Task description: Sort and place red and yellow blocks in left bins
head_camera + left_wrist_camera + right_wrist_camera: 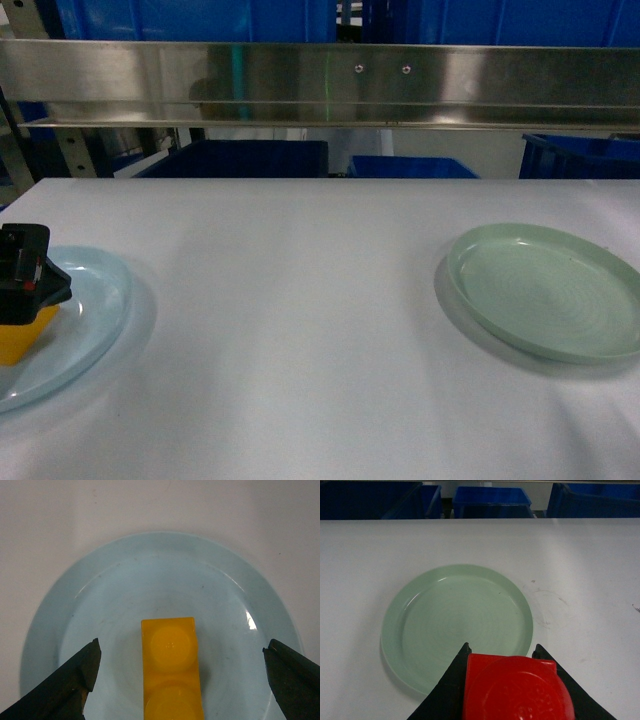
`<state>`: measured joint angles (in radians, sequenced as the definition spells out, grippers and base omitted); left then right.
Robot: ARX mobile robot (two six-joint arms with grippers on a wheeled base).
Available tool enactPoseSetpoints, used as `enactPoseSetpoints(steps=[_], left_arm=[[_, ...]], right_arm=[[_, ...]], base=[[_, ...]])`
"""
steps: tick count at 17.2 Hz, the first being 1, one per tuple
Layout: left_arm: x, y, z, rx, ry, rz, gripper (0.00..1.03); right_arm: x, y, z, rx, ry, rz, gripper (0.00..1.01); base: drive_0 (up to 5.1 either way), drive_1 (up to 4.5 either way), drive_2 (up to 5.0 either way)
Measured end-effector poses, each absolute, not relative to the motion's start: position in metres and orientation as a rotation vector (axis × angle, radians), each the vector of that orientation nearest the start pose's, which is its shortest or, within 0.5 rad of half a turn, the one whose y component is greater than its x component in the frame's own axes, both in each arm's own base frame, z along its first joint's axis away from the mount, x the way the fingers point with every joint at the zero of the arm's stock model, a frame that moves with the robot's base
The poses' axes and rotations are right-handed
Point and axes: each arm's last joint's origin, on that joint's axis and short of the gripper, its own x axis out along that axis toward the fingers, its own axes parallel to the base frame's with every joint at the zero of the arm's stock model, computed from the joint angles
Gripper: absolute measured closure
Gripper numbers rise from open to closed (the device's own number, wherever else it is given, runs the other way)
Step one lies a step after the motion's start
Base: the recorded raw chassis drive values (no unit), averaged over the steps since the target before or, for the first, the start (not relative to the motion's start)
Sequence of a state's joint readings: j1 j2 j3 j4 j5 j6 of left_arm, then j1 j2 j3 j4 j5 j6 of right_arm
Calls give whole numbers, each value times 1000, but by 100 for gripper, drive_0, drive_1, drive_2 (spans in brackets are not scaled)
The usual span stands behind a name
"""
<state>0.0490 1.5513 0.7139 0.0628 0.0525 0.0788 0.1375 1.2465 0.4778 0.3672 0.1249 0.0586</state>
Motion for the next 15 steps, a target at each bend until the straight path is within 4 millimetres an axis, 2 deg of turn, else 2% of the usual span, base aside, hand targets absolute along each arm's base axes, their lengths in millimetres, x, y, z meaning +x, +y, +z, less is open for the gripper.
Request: enactPoseSetpoints(steps=[2, 5, 10, 12, 15], left_arm=[[294, 13, 156, 39, 771, -33, 5], [300, 13, 142, 49, 791, -36, 5], [307, 17, 134, 59, 794, -27, 5], [310, 26, 123, 65, 802, 6, 5], [312, 29, 122, 86, 791, 14, 5]], right_arm=[[241, 30, 189, 5, 398, 0, 73], [241, 30, 189, 5, 398, 0, 73], [241, 30, 189, 5, 398, 0, 73], [241, 30, 189, 5, 398, 0, 73], [241, 30, 189, 5, 398, 0, 73]], base=[[0, 0, 0], [0, 0, 0], [0, 0, 0], [0, 0, 0], [0, 0, 0]])
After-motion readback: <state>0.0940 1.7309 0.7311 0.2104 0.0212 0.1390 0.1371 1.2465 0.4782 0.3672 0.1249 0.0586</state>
